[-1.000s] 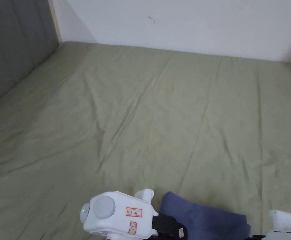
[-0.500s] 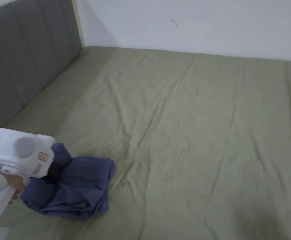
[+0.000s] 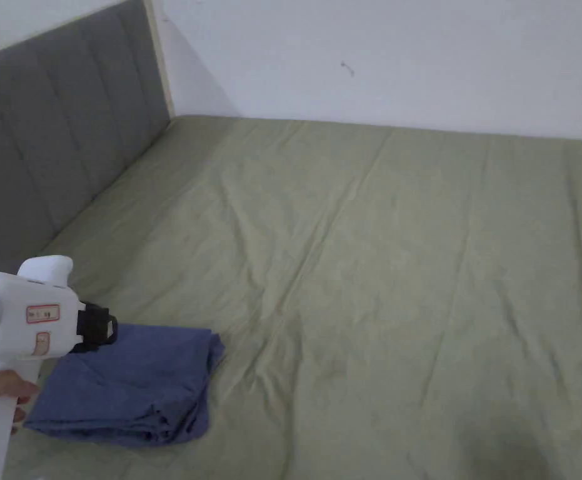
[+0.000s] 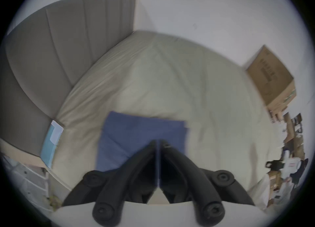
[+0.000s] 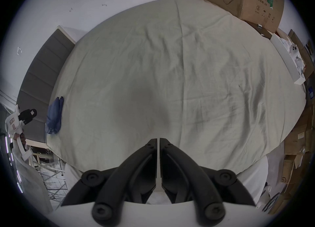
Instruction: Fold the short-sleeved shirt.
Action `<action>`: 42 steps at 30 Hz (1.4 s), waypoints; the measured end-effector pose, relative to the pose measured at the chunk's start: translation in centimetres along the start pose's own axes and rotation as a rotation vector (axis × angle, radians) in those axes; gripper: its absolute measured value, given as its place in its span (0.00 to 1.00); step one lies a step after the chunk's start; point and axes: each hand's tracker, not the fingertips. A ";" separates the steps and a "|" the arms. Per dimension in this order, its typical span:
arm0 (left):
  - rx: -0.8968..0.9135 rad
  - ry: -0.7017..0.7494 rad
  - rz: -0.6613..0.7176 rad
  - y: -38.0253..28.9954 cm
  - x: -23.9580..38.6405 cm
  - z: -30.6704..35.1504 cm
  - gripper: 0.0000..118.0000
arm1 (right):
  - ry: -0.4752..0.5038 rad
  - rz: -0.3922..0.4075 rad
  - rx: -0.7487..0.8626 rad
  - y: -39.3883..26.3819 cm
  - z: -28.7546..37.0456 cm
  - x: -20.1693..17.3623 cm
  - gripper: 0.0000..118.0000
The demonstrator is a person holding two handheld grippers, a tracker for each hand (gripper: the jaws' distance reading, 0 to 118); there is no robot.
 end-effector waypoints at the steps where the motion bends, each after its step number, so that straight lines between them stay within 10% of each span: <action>1: 0.038 -0.034 0.009 -0.5 1.4 0.8 0.02 | 0.017 -0.001 0.011 0.0 0.3 0.0 0.03; 13: 0.244 -0.117 -0.074 -10.5 20.2 6.8 0.00 | 0.215 -0.024 0.251 -0.7 7.8 1.2 0.03; 24: 0.608 -0.003 -0.234 -13.3 28.7 12.5 0.00 | -0.021 0.205 0.693 -2.1 14.2 -2.9 0.05; 26: 0.656 0.017 -0.208 -13.1 29.1 13.4 0.13 | -0.046 0.208 0.766 -2.3 15.2 -3.3 0.21; 29: 0.642 0.027 -0.229 -12.7 29.3 14.1 0.82 | -0.041 0.214 0.830 -2.3 16.4 -3.9 0.69; 30: 0.639 0.020 -0.239 -12.7 29.2 14.2 0.88 | -0.037 0.217 0.847 -2.4 16.7 -4.1 0.72; 42: 0.569 0.136 -0.248 -10.6 30.8 15.0 0.98 | -0.052 0.274 0.977 -1.5 18.6 -6.3 0.92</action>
